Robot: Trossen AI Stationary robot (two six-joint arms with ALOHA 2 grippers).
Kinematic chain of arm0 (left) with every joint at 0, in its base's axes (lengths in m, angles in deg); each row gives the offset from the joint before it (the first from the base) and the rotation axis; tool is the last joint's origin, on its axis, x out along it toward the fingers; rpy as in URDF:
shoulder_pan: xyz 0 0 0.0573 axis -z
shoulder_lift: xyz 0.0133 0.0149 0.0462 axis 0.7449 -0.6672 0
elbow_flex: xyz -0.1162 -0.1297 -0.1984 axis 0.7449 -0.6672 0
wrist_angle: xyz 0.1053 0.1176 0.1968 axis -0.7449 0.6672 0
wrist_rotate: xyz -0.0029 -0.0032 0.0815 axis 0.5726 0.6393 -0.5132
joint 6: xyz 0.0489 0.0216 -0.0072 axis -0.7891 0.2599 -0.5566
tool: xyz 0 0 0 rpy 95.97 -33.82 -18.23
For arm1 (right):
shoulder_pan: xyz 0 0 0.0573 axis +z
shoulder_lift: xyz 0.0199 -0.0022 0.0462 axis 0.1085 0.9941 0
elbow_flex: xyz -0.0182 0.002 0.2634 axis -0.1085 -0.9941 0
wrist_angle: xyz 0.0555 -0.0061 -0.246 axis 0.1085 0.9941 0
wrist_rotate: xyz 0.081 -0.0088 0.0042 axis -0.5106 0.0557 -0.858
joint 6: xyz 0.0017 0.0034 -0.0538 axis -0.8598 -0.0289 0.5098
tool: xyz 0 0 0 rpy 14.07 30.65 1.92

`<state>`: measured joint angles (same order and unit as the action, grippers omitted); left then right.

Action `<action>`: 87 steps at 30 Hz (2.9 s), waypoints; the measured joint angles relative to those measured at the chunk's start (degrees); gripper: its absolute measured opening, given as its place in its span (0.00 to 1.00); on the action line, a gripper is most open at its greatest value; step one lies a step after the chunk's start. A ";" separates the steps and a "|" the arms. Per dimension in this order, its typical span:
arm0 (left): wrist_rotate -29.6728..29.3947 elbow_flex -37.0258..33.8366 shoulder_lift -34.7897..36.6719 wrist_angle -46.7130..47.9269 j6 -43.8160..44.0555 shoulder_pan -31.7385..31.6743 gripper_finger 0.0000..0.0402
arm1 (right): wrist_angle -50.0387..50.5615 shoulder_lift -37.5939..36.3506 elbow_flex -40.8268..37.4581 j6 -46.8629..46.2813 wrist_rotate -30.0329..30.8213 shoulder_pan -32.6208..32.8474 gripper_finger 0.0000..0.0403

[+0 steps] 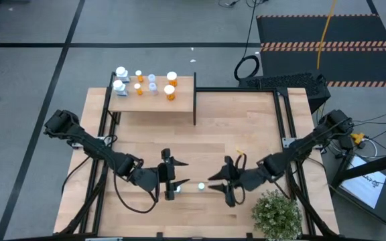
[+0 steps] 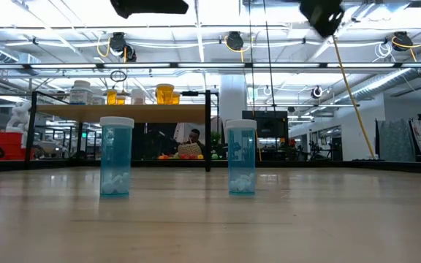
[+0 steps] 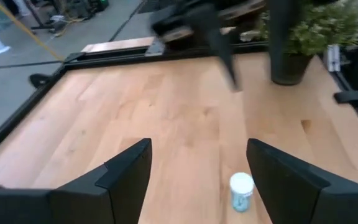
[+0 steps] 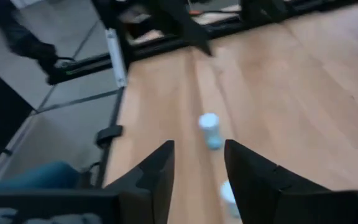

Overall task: Pick and place medicine bottles onto shelf by color
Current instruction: Put the right blue pill bottle on the shelf

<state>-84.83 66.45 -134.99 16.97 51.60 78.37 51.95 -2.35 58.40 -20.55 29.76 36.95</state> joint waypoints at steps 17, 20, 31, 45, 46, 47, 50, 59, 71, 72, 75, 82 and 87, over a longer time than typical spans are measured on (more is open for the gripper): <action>-2.34 -5.80 0.02 3.23 6.12 3.84 0.41 | -4.50 8.30 0.53 1.15 7.13 6.09 0.47; -2.40 -6.73 0.02 3.07 6.61 3.83 0.39 | -4.63 11.22 0.53 2.08 7.05 5.13 0.51; -2.21 -6.82 0.02 2.89 6.44 3.85 0.39 | -9.28 17.51 0.49 4.04 1.68 -0.77 0.54; -2.06 -6.82 0.02 2.73 6.59 3.98 0.40 | -9.77 17.79 0.49 13.16 -6.21 -4.38 0.54; -2.06 -6.82 0.02 2.69 6.61 3.98 0.40 | -9.79 17.79 0.49 13.14 -6.50 -4.52 0.54; -2.06 -6.82 0.02 2.57 6.61 3.98 0.40 | -9.75 17.79 0.49 13.16 -6.48 -4.58 0.54; -2.06 -6.82 0.02 1.60 6.55 3.93 0.40 | -10.94 19.22 0.49 13.38 -6.60 -5.12 0.54; -1.73 -6.86 0.02 1.03 6.09 3.95 0.40 | -11.25 20.31 0.40 12.95 -8.15 -5.59 0.54; -1.66 -6.86 0.02 0.99 6.04 3.93 0.40 | -9.89 20.31 0.43 13.14 -11.05 -6.78 0.48; -1.68 -6.86 0.02 0.99 6.04 3.93 0.40 | -9.73 20.31 0.43 13.16 -11.05 -6.80 0.47; -1.68 -6.86 0.02 0.99 6.04 3.93 0.40 | -9.50 20.31 0.43 13.52 -11.05 -6.90 0.43; -1.66 -6.86 0.02 0.94 6.04 3.93 0.40 | -8.12 20.31 0.45 13.60 -11.03 -6.91 0.34; -1.68 -6.86 0.02 0.94 6.04 3.93 0.40 | -7.91 19.80 0.45 13.24 -11.07 -6.91 0.30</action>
<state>-86.51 59.58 -134.97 17.91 57.65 82.30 44.04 17.45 58.84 -7.31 18.69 30.04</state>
